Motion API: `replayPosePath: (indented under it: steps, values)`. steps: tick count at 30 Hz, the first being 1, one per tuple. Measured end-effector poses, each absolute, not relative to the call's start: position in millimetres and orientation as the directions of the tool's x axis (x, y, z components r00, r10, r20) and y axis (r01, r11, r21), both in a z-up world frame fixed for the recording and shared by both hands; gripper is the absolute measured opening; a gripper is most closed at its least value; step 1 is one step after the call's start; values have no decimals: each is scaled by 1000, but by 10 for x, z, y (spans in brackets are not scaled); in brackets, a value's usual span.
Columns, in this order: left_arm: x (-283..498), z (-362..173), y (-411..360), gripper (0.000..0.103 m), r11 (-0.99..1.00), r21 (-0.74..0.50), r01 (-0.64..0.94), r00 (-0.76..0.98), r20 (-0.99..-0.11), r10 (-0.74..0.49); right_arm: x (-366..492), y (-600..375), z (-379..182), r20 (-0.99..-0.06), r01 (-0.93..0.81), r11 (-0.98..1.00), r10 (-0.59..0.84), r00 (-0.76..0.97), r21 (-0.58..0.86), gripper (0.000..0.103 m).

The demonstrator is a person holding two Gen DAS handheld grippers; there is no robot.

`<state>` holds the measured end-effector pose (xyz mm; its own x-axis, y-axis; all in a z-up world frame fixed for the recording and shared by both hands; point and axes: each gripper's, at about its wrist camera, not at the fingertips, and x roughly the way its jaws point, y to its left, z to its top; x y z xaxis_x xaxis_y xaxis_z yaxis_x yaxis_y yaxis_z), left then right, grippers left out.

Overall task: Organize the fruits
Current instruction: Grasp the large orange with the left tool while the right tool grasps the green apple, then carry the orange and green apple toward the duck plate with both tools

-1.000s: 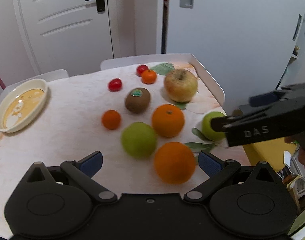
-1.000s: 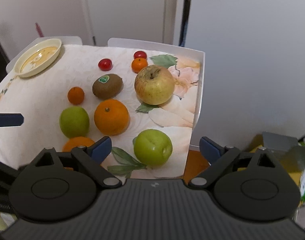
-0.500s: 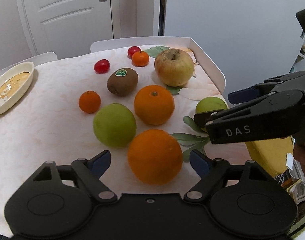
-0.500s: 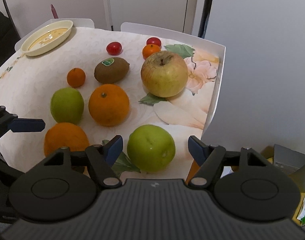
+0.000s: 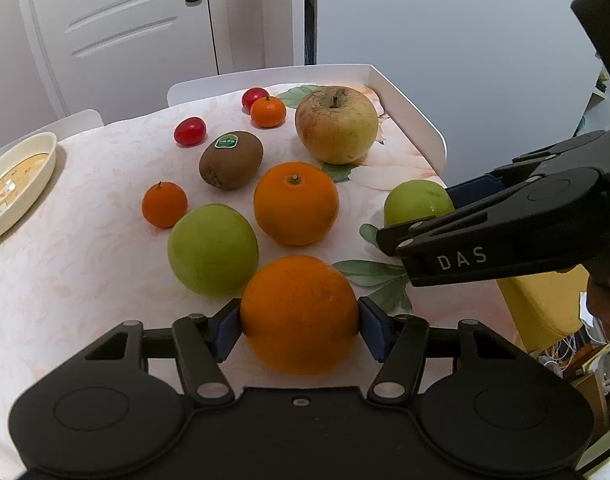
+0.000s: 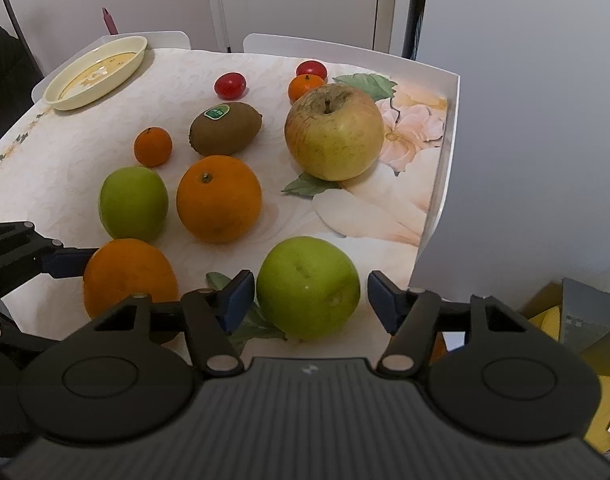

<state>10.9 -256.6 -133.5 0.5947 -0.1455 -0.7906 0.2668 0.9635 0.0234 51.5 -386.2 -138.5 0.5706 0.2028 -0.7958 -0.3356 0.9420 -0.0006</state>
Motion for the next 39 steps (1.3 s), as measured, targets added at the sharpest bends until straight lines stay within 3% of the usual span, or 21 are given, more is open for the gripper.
replayPosePath:
  steps: [19, 39]
  values:
    - [-28, -1213, -2366, 64, 977, 36, 212, 628, -771, -108, 473, -3785, -1295, -787, -304, 953, 188, 587, 1, 70]
    - [35, -132, -1361, 64, 997, 77, -19, 761, -645, 64, 482, -2905, -296, -689, -456, 890, 349, 635, 30, 70]
